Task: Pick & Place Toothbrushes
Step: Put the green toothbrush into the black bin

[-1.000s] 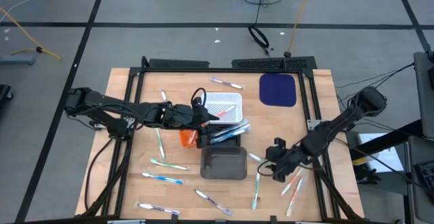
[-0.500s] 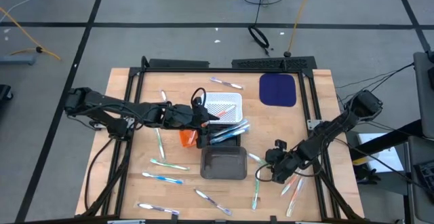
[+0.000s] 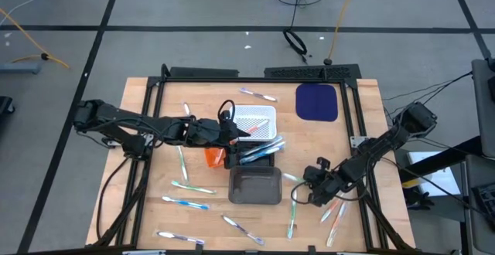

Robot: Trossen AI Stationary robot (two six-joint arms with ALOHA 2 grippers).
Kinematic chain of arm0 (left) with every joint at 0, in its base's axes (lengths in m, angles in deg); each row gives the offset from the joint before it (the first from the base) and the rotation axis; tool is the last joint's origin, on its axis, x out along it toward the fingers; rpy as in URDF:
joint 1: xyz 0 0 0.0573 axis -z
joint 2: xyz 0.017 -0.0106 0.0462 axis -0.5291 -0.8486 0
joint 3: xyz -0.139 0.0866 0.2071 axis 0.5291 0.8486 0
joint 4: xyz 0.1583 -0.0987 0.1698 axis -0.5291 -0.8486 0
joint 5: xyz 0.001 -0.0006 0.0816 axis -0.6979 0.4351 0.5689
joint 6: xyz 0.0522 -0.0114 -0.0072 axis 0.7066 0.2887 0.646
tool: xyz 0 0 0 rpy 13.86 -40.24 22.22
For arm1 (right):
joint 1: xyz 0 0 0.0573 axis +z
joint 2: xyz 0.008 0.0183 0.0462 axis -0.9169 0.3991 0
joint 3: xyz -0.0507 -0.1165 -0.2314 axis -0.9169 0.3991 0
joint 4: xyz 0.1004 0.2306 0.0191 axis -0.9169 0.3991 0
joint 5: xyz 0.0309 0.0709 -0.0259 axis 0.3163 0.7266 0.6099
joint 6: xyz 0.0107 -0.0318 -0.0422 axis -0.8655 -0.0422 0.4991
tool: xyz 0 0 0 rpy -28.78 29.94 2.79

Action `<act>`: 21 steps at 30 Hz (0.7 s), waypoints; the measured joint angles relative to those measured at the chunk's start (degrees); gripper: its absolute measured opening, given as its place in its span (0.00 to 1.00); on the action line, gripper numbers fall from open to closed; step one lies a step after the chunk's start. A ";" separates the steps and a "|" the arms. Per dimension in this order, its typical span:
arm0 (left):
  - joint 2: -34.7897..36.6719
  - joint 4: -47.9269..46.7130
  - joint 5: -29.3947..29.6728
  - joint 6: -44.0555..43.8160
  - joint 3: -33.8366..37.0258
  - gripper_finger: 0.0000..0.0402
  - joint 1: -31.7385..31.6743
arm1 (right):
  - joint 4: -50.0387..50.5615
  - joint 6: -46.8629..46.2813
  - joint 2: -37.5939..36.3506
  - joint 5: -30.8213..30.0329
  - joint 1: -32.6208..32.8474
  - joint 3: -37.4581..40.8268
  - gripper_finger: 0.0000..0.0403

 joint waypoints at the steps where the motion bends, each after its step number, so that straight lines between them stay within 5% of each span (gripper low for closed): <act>1: 0.00 0.03 0.00 0.00 0.00 0.37 0.00 | 0.29 -0.35 -0.30 -0.42 -0.03 0.06 0.04; 12: 0.00 0.59 0.00 -0.02 0.00 0.37 0.00 | 8.25 -1.82 -9.71 -8.04 -0.03 0.27 0.01; 21: 0.00 3.89 -0.02 -0.06 0.00 0.37 0.00 | -3.17 10.86 -18.79 -19.19 -0.05 0.22 0.01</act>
